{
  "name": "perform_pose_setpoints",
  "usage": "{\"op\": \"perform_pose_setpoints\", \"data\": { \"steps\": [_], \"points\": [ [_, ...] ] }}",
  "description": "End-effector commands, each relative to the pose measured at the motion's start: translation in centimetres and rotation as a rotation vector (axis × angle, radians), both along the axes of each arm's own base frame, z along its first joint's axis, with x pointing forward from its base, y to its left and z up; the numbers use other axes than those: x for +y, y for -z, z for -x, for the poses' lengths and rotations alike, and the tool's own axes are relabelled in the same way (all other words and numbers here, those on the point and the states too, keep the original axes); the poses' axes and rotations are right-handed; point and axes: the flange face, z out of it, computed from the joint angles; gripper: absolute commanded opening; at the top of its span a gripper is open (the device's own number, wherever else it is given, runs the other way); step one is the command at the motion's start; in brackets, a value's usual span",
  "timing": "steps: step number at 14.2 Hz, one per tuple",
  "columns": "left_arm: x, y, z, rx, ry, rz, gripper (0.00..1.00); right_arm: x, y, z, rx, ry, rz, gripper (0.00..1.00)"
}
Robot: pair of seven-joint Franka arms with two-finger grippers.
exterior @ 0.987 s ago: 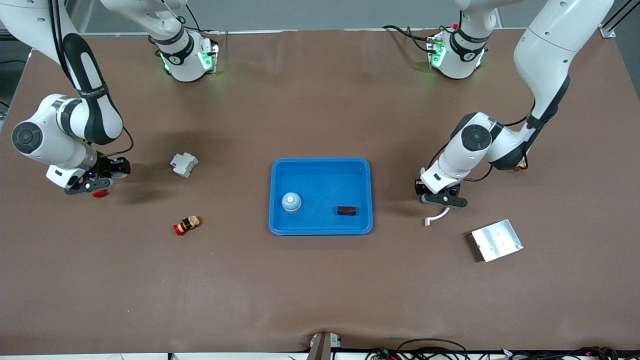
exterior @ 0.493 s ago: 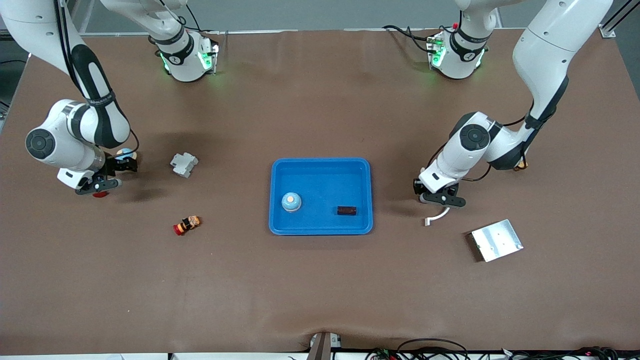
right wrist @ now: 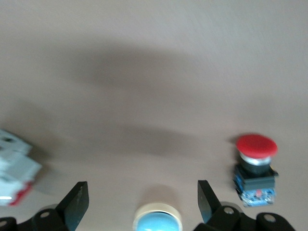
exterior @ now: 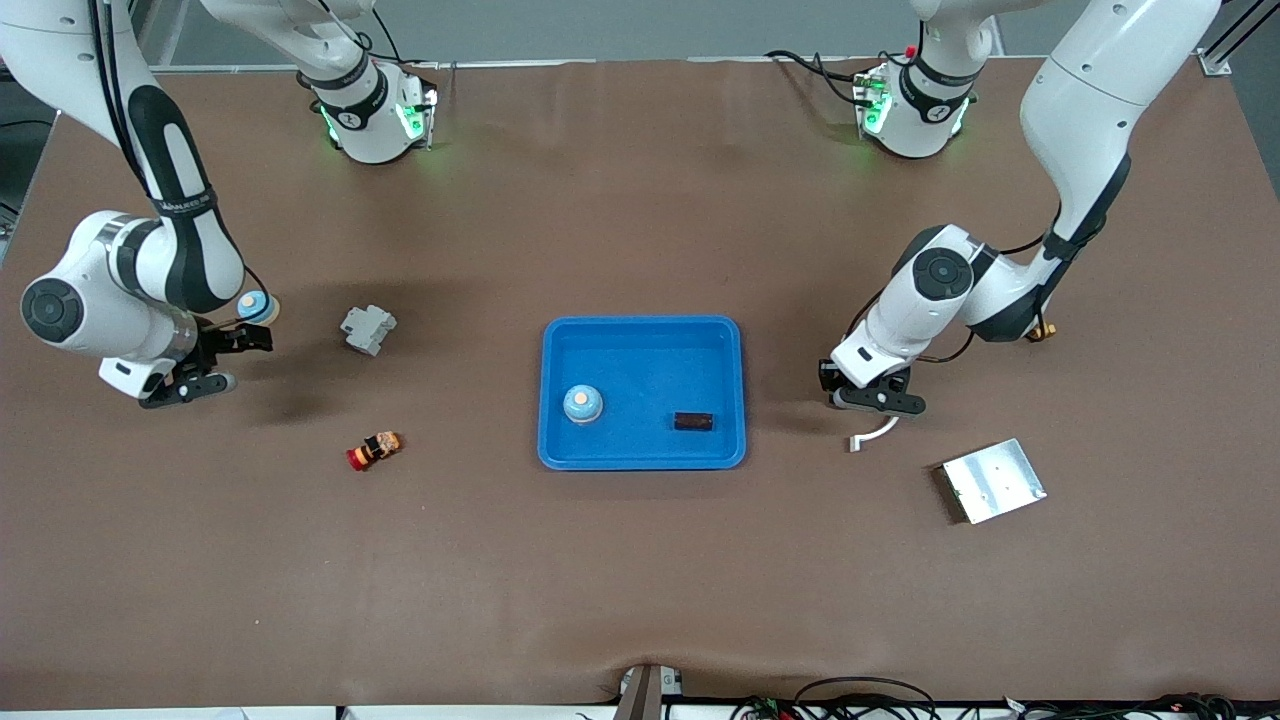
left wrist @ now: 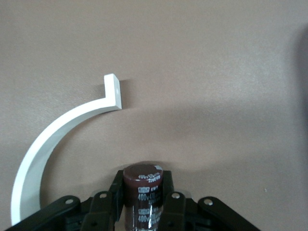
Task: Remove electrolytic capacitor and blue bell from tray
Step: 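Set the capacitor beside the arc while the right gripper places the bell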
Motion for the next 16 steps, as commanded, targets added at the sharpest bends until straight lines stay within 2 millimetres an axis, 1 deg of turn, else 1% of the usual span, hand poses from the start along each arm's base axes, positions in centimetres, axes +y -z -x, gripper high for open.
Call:
{"op": "perform_pose_setpoints", "data": {
  "steps": [1, 3, 4, 5, 6, 7, 8, 10, 11, 12, 13, 14, 16],
  "points": [
    [-0.8, 0.2, 0.0, -0.006, 0.008, 0.008, 0.00, 5.3, -2.7, -2.8, -0.037, 0.001, -0.039, 1.00],
    [-0.8, 0.2, -0.1, -0.008, 0.004, 0.008, 0.00, 11.4, -4.2, -4.4, -0.074, 0.059, -0.018, 1.00],
    [-0.8, 0.2, -0.1, -0.008, 0.007, 0.008, 0.00, 14.8, -4.0, -4.8, -0.081, 0.119, 0.004, 1.00],
    [-0.9, 0.0, -0.4, -0.015, 0.013, 0.008, 0.18, 17.8, -4.2, -5.5, -0.096, 0.192, 0.023, 1.00],
    [-0.9, 0.2, -0.4, -0.011, 0.014, 0.008, 0.66, 21.0, -4.4, -6.2, -0.110, 0.246, 0.023, 1.00],
    [-0.9, 0.1, -0.4, -0.012, 0.009, 0.009, 1.00, 24.3, -4.8, -6.9, -0.119, 0.311, -0.007, 1.00],
    [-0.9, 0.1, -0.4, -0.012, 0.006, 0.010, 1.00, 27.1, -5.2, -7.9, -0.119, 0.373, -0.028, 1.00],
    [-0.9, 0.0, -0.5, -0.015, 0.004, 0.008, 1.00, 32.2, -6.3, -9.7, -0.106, 0.445, -0.012, 1.00],
    [-1.0, -0.4, -0.6, -0.020, 0.002, 0.011, 1.00, 34.8, -6.5, -10.2, -0.107, 0.494, -0.001, 1.00],
    [-0.9, -0.6, -0.8, -0.024, -0.006, 0.011, 1.00, 38.0, -6.8, -10.2, -0.112, 0.551, 0.005, 1.00],
    [-0.8, -1.1, -1.2, -0.035, -0.028, 0.014, 1.00, 40.1, -6.6, -10.0, -0.113, 0.616, 0.011, 1.00],
    [-1.0, -1.9, -1.7, -0.045, -0.061, 0.025, 1.00, 41.7, -5.8, -9.4, -0.105, 0.673, 0.024, 1.00],
    [-1.9, -3.4, -2.5, -0.055, -0.150, 0.056, 1.00, 45.7, -4.3, -7.8, -0.091, 0.788, 0.043, 1.00]
  ]
}}
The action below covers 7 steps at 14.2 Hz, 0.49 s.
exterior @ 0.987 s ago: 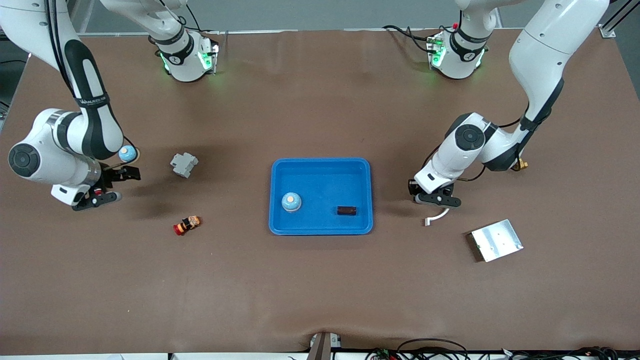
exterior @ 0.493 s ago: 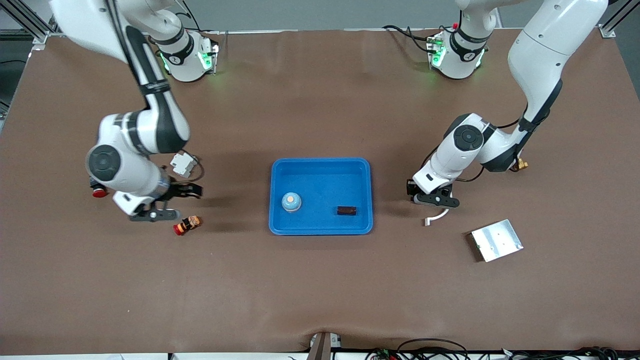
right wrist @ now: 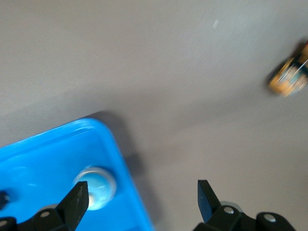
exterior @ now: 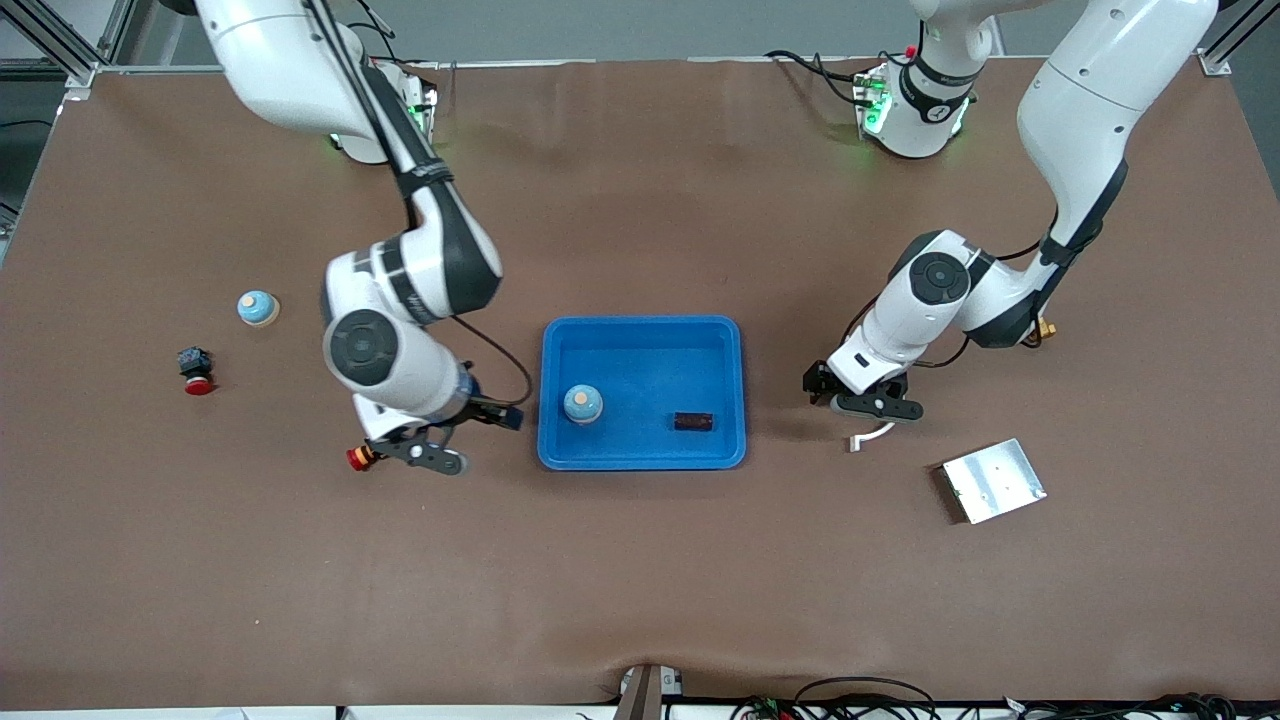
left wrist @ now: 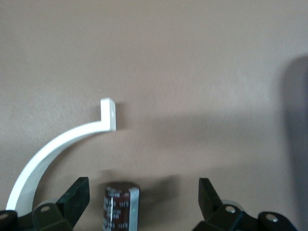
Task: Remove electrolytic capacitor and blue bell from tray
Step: 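Grasp the second bell with the right gripper while the left gripper returns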
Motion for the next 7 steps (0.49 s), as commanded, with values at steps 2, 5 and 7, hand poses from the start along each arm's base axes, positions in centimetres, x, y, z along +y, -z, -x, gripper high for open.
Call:
{"op": "perform_pose_setpoints", "data": {
  "steps": [2, 5, 7],
  "points": [
    [-1.7, -3.0, -1.3, -0.016, -0.133, 0.028, 1.00, 6.3, 2.6, 1.1, 0.027, 0.212, 0.011, 1.00],
    [-2.3, -4.7, -2.8, 0.025, -0.198, 0.020, 1.00, 8.9, 4.8, 2.2, 0.043, 0.353, 0.047, 1.00],
    [-3.1, -6.1, -3.7, 0.092, -0.362, 0.093, 1.00, 9.3, 5.4, 1.9, 0.021, 0.463, 0.039, 1.00]
  ]
}}
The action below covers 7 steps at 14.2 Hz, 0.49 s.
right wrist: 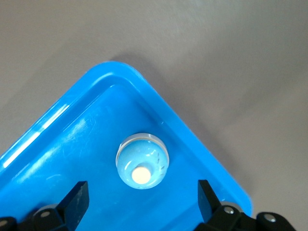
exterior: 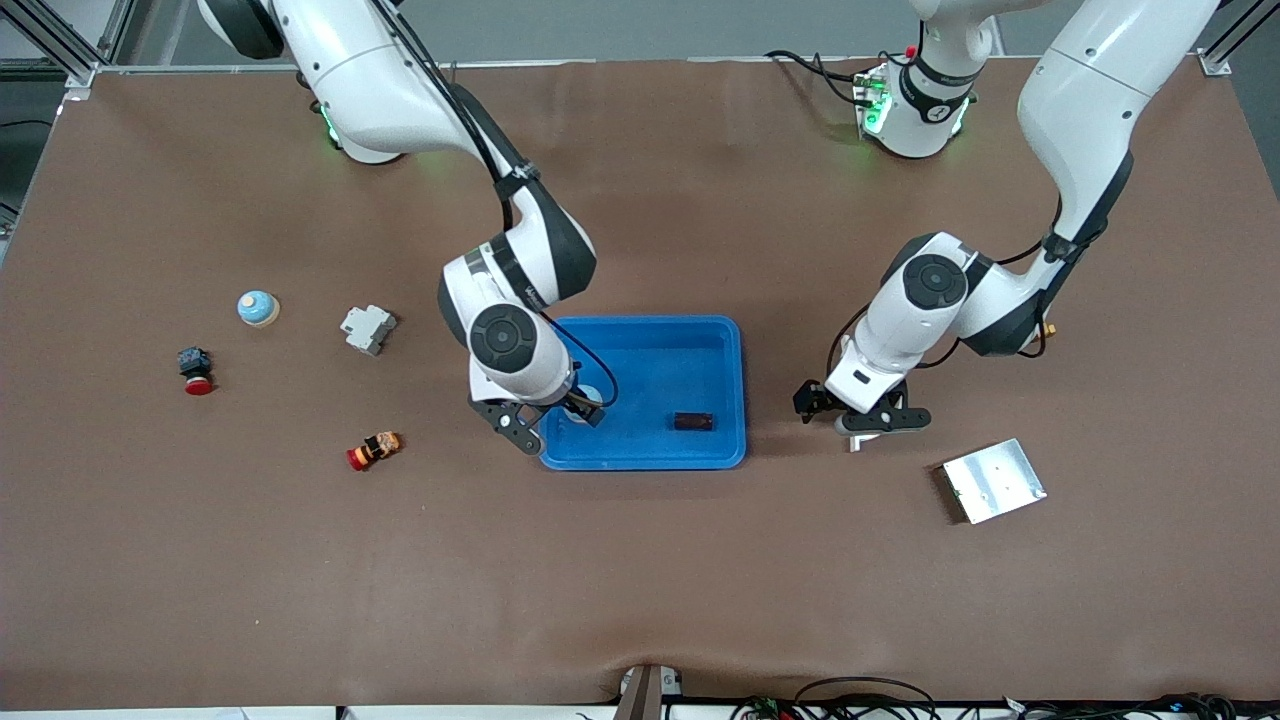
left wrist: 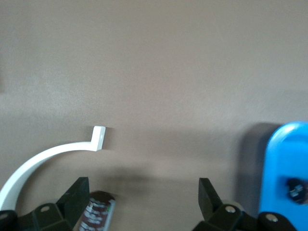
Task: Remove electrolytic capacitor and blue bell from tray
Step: 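Grasp the second bell with the right gripper while the left gripper returns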
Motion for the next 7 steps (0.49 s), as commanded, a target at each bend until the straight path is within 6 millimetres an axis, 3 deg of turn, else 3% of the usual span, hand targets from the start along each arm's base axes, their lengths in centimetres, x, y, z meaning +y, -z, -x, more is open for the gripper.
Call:
{"op": "perform_pose_setpoints", "data": {
  "steps": [1, 4, 7],
  "points": [
    [-0.7, -2.3, -1.1, 0.068, -0.201, 0.076, 1.00, 0.7, 0.7, -1.1, -0.041, 0.155, -0.005, 1.00],
    [-2.7, -4.2, -1.9, 0.115, -0.518, 0.184, 1.00, 1.2, 2.5, -0.9, -0.045, 0.196, 0.003, 1.00],
    [-7.6, -4.4, -1.3, 0.160, -0.727, 0.237, 1.00, 1.6, 3.1, -0.4, -0.039, 0.236, 0.016, 1.00]
  ]
}}
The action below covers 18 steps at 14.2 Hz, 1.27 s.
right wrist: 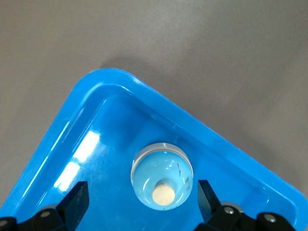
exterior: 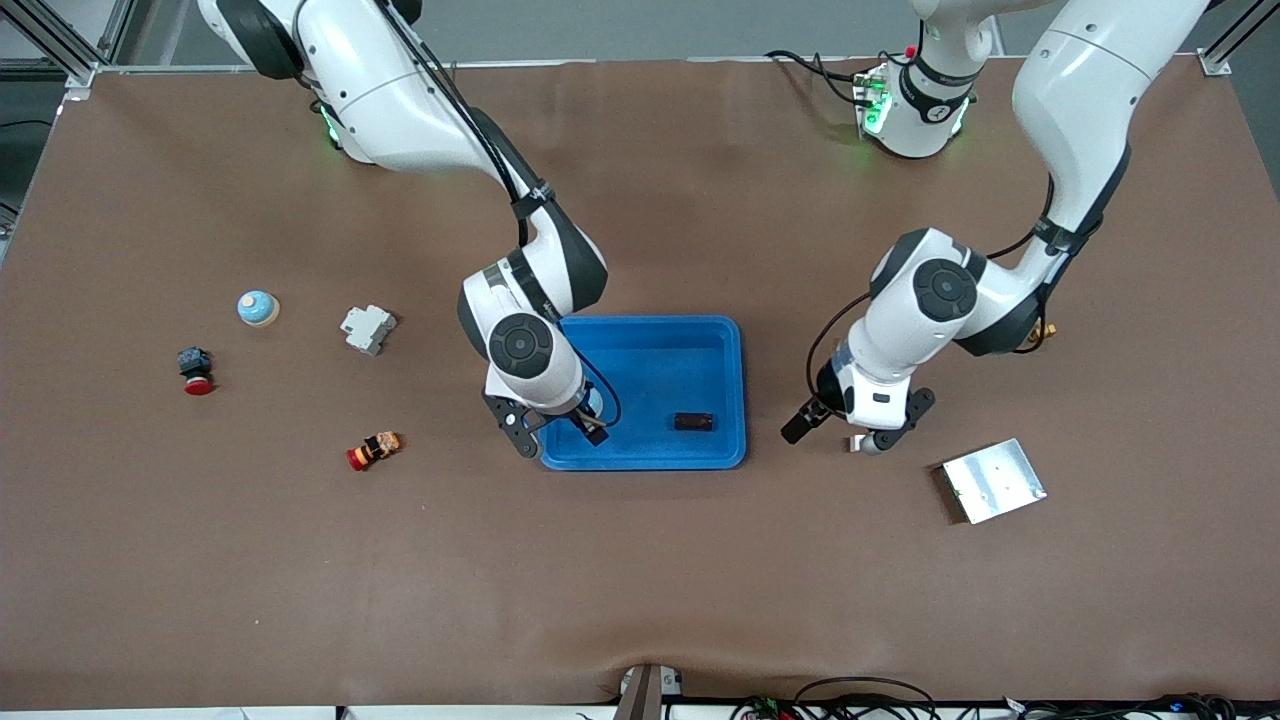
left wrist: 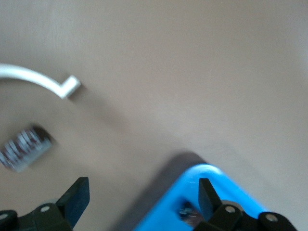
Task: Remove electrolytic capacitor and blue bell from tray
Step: 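Grasp the second bell with the right gripper while the left gripper returns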
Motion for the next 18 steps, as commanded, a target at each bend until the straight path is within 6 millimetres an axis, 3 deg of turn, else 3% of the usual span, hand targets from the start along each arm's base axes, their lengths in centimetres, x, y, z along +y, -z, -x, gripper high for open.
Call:
{"op": "perform_pose_setpoints", "data": {
  "steps": [1, 5, 7, 9, 11, 13, 15, 18],
  "points": [
    [-3.5, 0.1, 0.2, 0.053, -0.155, 0.038, 1.00, 0.9, 0.1, 0.0, -0.004, 0.036, 0.005, 1.00],
    [-6.4, 2.1, 1.8, 0.082, -0.181, -0.023, 1.00, 2.0, 1.4, 0.9, -0.010, 0.019, 0.011, 1.00],
    [-6.8, 2.6, 0.2, 0.070, -0.239, -0.055, 1.00, 1.7, 1.9, 0.8, -0.011, 0.025, 0.012, 1.00],
    [-8.5, 3.2, -0.4, 0.115, -0.244, -0.095, 1.00, 1.3, 1.9, 0.5, -0.008, 0.026, 0.009, 1.00],
    [-9.7, 3.1, -1.5, 0.132, -0.358, -0.074, 1.00, 1.6, 2.4, 0.9, -0.003, 0.022, 0.015, 1.00],
    [-11.5, 4.0, -1.1, 0.117, -0.372, -0.115, 1.00, 1.2, 2.5, 0.7, 0.000, 0.020, 0.015, 1.00],
    [-12.0, 4.7, -0.7, 0.112, -0.373, -0.139, 1.00, 0.9, 2.9, 0.8, 0.003, 0.018, 0.019, 1.00],
    [-12.4, 4.6, -2.0, 0.167, -0.476, -0.095, 1.00, 0.9, 2.8, 0.8, 0.005, 0.018, 0.021, 0.59]
  ]
}}
